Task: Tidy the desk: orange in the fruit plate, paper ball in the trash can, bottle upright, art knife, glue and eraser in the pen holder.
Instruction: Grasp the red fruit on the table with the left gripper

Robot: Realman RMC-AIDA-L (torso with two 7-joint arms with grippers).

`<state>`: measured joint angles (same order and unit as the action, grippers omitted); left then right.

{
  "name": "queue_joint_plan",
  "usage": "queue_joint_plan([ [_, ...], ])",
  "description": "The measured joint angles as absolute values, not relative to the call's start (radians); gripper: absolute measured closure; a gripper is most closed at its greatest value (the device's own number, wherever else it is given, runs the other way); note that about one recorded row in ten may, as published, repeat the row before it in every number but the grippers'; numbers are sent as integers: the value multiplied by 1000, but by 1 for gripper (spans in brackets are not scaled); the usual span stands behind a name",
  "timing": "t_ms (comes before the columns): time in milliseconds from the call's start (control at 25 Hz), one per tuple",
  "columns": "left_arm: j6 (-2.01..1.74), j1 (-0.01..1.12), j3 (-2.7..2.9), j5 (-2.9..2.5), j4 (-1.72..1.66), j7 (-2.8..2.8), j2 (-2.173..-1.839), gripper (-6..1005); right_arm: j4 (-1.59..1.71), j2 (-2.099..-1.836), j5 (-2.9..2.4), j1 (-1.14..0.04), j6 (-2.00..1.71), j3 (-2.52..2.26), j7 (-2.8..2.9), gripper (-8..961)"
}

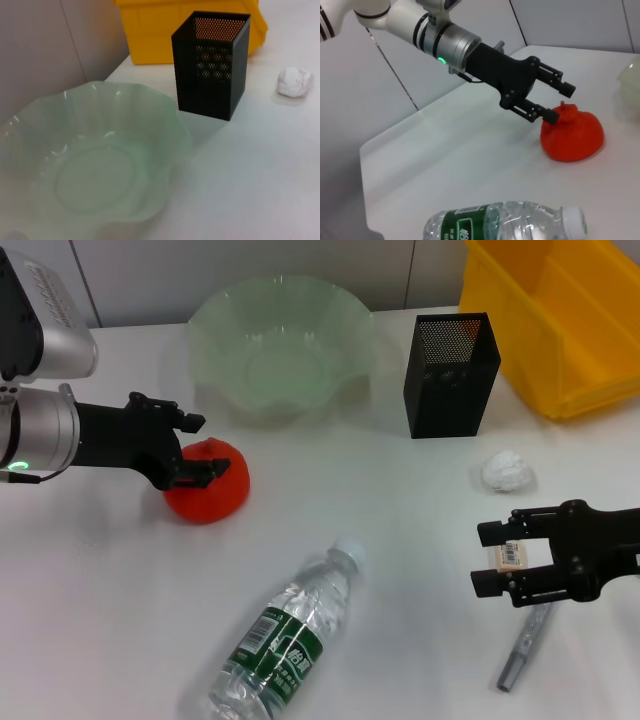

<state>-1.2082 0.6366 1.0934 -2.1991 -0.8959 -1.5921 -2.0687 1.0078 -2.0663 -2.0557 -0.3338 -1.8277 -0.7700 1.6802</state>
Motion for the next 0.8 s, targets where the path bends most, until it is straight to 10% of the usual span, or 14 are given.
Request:
queue_joint_plan([
  [800, -1065, 651, 1185, -2212, -810, -1598, -2070, 453, 996, -2065, -2056, -337, -1825, -770, 1680, 192],
])
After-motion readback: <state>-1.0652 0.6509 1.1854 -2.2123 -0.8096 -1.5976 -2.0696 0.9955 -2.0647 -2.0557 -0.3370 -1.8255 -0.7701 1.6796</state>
